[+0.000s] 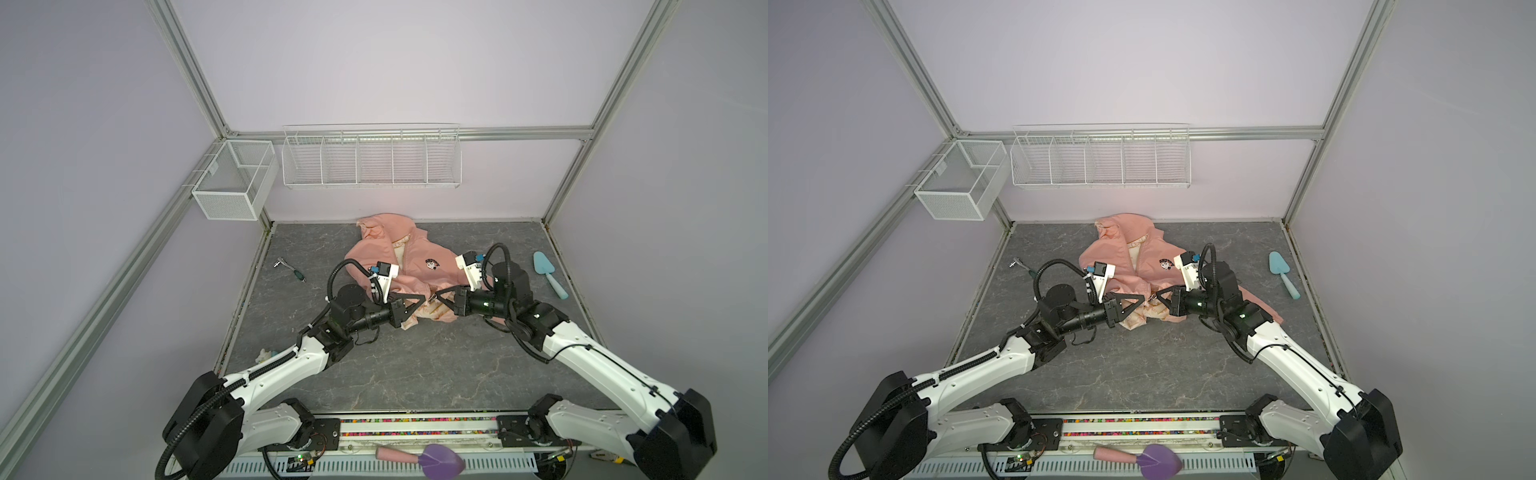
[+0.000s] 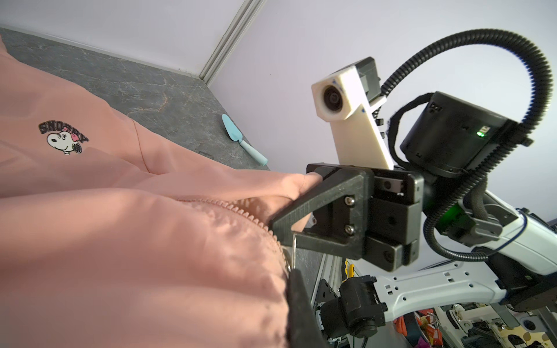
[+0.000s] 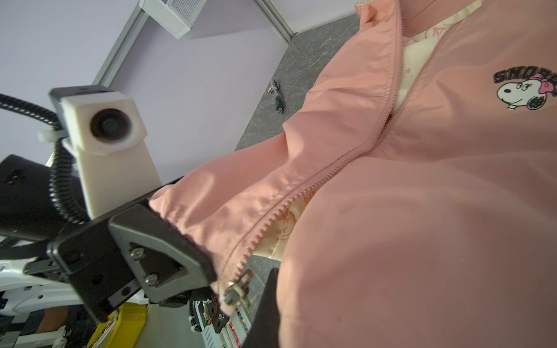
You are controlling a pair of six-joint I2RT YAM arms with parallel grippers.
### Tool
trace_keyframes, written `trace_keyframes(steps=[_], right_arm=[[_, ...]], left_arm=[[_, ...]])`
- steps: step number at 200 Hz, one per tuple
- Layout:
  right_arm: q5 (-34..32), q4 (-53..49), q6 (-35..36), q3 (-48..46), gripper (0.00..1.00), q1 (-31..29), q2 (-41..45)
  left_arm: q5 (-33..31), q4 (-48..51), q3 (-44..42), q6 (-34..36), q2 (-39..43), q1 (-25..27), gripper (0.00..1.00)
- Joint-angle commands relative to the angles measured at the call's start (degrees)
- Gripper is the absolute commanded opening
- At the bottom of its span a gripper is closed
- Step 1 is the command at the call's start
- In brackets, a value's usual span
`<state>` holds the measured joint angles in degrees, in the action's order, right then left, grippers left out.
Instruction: Zip up the jacket
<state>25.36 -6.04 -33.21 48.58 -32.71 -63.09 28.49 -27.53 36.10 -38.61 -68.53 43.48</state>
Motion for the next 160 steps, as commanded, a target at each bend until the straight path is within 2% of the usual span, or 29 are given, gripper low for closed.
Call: trace_keyframes(steps=[1,42,65,112,160], right_arm=[[2.2,3.2,-0.4,1.4,0.06,0.1,3.2],[9.2,4.2,-0.1,1.4,0.06,-0.7,3.1],[9.0,2.3,1.3,1.4,0.06,-1.4,3.6],[0.3,1.9,-0.5,1.4,0.06,-0.9,5.9],[-5.7,11.5,-11.3,0.4,0.06,-0.8,4.0]], left_arm=[[1.4,-3.1,1.3,-0.3,-0.8,-0.2,0.00],[1.5,-3.9,1.7,-0.8,-1.7,-0.2,0.00],[1.2,-4.3,1.7,-0.9,-1.5,-0.2,0.00],[1.6,-7.5,1.0,-2.5,-1.5,-0.3,0.00],[3.5,-16.6,0.3,-7.5,-2.4,-2.2,0.00]])
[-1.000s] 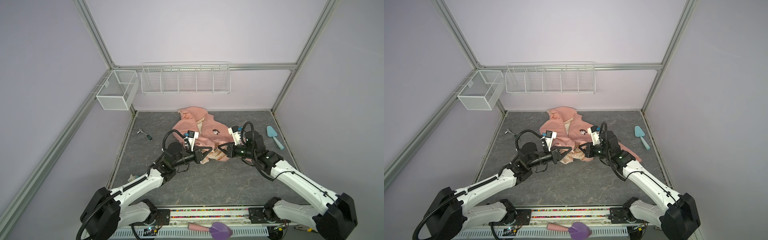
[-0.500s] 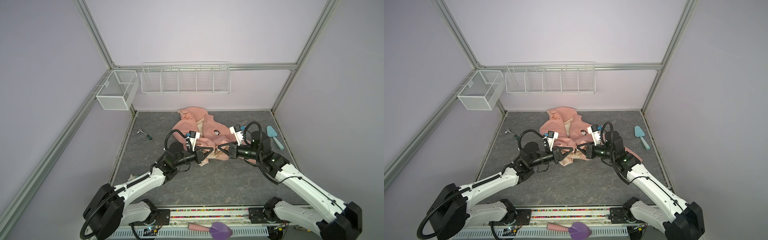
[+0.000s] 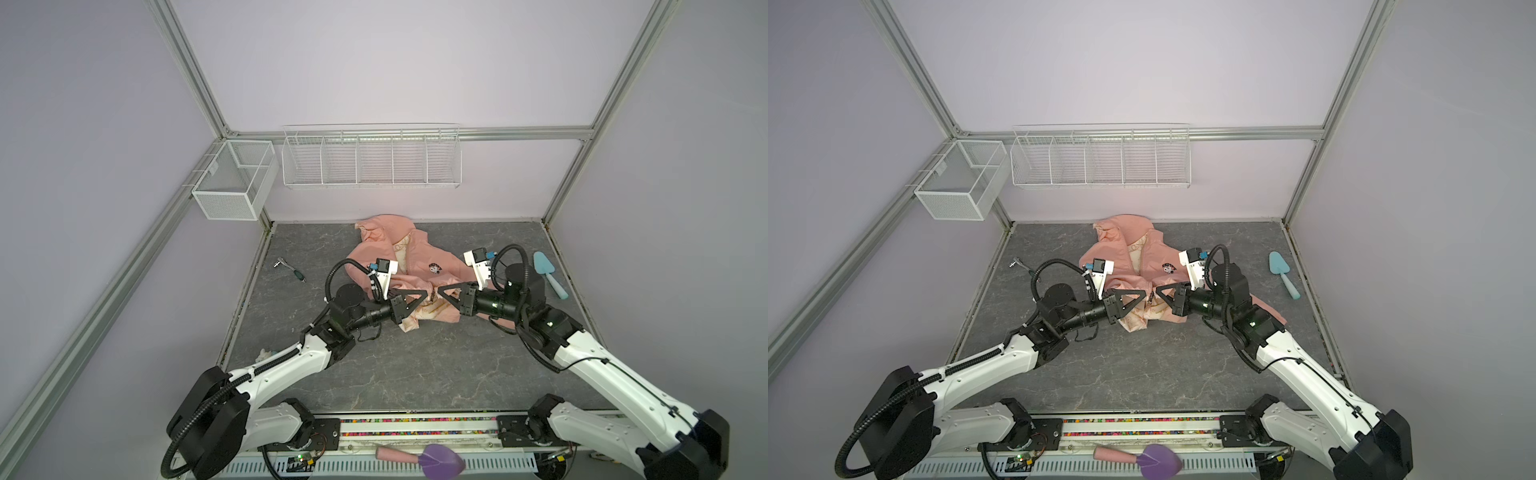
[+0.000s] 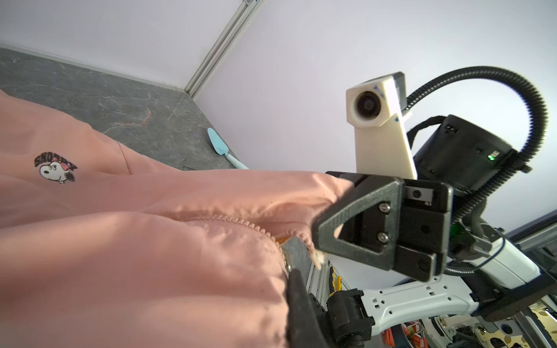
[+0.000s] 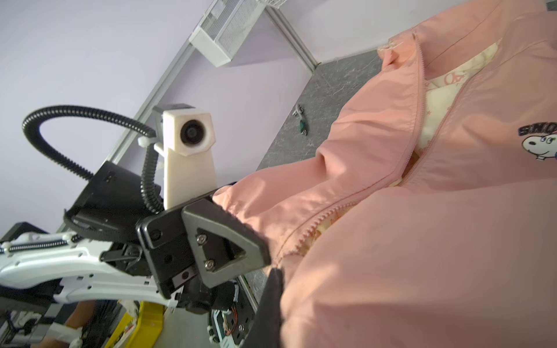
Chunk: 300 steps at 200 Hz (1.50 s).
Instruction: Zip up the jacket
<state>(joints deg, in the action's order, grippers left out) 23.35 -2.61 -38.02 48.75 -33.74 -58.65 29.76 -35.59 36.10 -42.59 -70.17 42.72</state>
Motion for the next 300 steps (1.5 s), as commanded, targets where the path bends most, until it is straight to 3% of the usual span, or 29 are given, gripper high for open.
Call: trace_keyframes(steps=[1,59,100,189,300], right_arm=[[-3.8,8.3,-6.7,0.2,0.06,0.3,-0.5],[-10.5,17.2,-18.0,-1.9,0.06,0.3,2.0],[-12.5,20.1,-21.1,-2.1,0.06,0.2,2.1],[-11.8,29.1,-29.1,-1.4,0.06,-0.4,-2.7],[-12.0,31.2,-30.9,-0.5,0.06,-3.6,-3.8]], left_arm=[[2.3,-8.8,0.3,-3.7,-0.8,-1.5,0.00],[7.6,-29.2,1.1,-16.8,-7.3,-4.9,0.00],[10.0,-37.4,3.9,-24.2,-11.7,-4.9,0.00],[7.9,-39.6,4.5,-25.0,-10.4,-4.8,0.00],[6.8,-41.8,4.0,-25.2,-11.4,-4.9,0.00]])
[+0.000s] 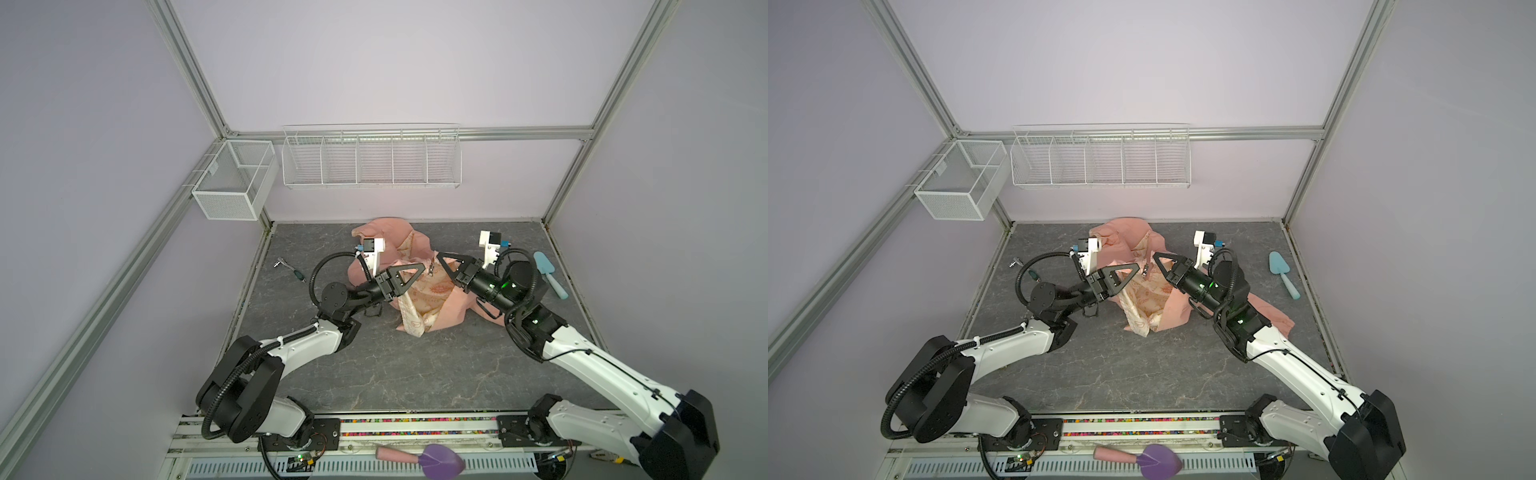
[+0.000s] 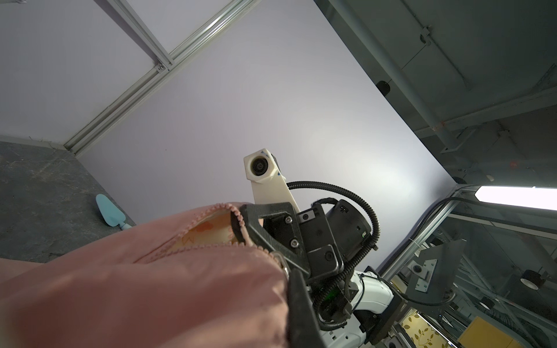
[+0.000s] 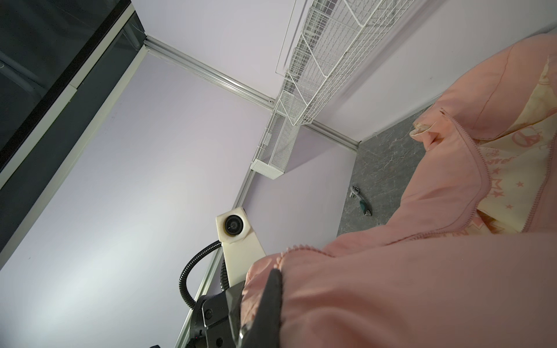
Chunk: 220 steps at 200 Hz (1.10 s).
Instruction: Zip up the jacket
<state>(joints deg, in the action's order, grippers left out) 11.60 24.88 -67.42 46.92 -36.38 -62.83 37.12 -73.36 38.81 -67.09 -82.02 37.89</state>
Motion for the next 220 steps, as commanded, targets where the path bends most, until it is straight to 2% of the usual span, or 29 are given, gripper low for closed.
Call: trace_keyframes(steps=[1,122,220], right_arm=[[-0.3,3.7,-1.5,1.3,0.06,-0.9,0.3],[-0.3,4.6,-2.2,1.7,0.06,-1.9,0.8],[-4.2,4.4,-2.0,1.2,0.06,-3.7,2.6]], left_arm=[[-0.5,-4.1,1.3,-0.7,0.5,-0.1,0.00],[-1.1,-5.8,0.3,-0.9,-0.3,-0.1,0.00],[-1.9,-7.6,-0.5,-1.2,-1.0,-0.1,0.00]])
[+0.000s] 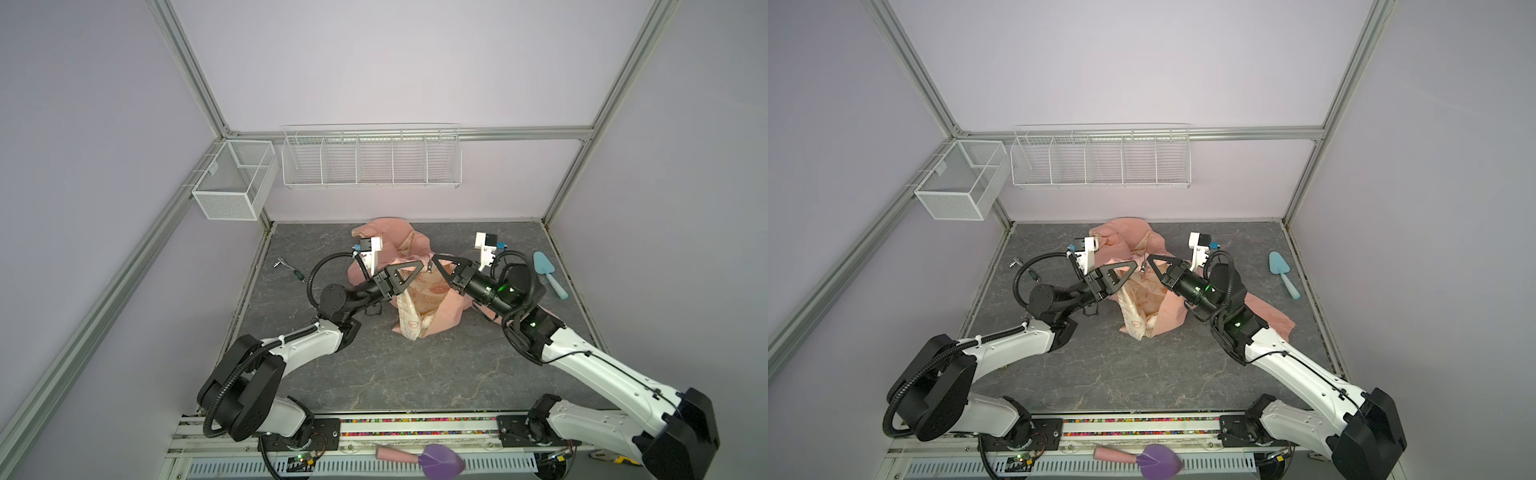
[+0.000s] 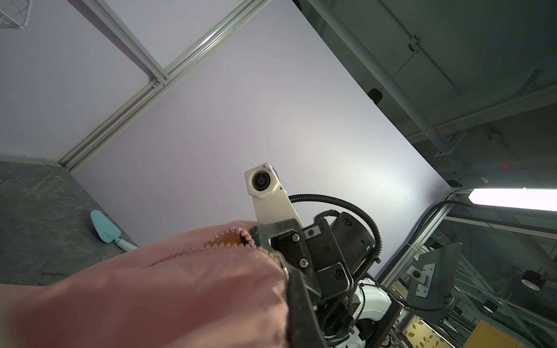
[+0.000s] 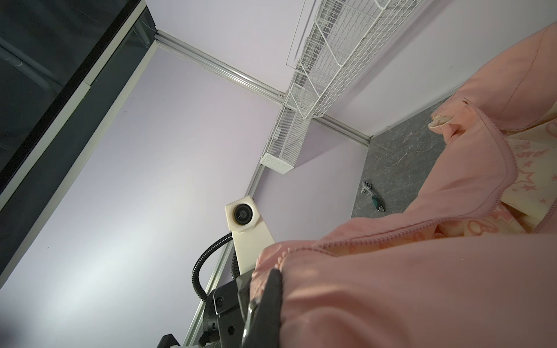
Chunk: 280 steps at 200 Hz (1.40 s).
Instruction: Zip up the jacket
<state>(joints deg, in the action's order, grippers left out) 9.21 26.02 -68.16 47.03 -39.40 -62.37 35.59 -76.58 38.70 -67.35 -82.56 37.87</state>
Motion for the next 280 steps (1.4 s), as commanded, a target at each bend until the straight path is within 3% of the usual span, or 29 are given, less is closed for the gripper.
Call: trace_keyframes(steps=[1,280], right_arm=[[-1.9,3.2,-1.3,1.1,0.06,-0.7,2.1],[-3.7,3.5,-1.4,0.7,0.06,-1.8,1.2]], left_arm=[[-0.3,-4.4,-0.4,-1.0,-0.5,0.0,0.00],[-1.0,-4.5,-1.0,-0.7,0.1,0.0,0.00]])
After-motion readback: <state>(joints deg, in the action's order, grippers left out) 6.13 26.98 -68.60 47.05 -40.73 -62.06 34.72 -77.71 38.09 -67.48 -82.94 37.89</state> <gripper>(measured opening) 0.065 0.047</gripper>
